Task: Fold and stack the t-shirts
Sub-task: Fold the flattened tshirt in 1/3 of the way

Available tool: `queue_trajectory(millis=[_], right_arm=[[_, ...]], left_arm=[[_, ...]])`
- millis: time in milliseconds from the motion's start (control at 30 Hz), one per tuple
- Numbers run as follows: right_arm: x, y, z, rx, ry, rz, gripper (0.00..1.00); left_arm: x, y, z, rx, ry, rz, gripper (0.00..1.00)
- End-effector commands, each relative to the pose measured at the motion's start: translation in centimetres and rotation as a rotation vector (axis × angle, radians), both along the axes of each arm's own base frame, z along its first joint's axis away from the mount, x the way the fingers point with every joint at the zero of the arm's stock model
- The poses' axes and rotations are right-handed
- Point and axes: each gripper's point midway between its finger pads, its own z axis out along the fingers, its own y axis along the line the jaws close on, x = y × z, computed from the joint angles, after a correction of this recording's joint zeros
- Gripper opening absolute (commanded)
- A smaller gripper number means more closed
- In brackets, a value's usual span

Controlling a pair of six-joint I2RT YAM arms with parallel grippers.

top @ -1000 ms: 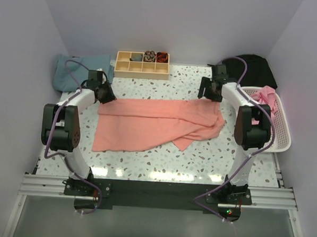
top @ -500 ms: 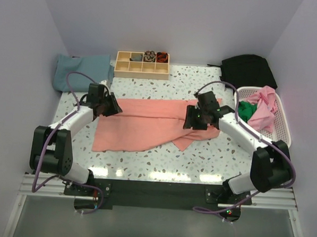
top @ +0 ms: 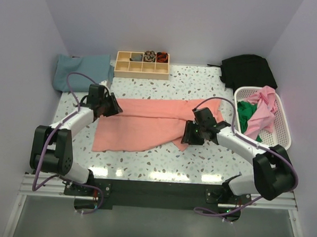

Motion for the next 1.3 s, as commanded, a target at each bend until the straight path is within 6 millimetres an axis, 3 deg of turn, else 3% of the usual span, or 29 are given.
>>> queue_trajectory(millis=[0, 200, 367, 567, 833, 1133, 1267], right_arm=[[2.0, 2.1, 0.5, 0.071, -0.069, 0.021, 0.47], [3.4, 3.0, -0.8, 0.061, -0.052, 0.046, 0.47], [2.7, 2.4, -2.3, 0.014, -0.006, 0.039, 0.47], [-1.3, -1.0, -3.7, -0.106, 0.095, -0.038, 0.48], [-8.4, -5.5, -4.8, -0.21, 0.246, -0.174, 0.52], [-13.6, -9.7, -3.7, -0.295, 0.306, -0.288, 0.55], [-14.1, -10.4, -1.8, -0.273, 0.265, -0.321, 0.56]], left_arm=[[0.8, -0.3, 0.2, -0.022, -0.042, 0.01, 0.31], [0.9, -0.3, -0.7, -0.023, -0.03, 0.016, 0.31], [1.7, -0.2, -0.8, -0.026, -0.044, 0.035, 0.31], [2.1, 0.0, -1.9, -0.011, -0.009, 0.044, 0.31], [2.5, 0.1, -3.0, 0.007, 0.025, 0.043, 0.31], [2.7, 0.6, -3.3, 0.031, 0.036, 0.043, 0.31], [2.6, 0.5, -3.5, 0.03, 0.042, 0.037, 0.31]])
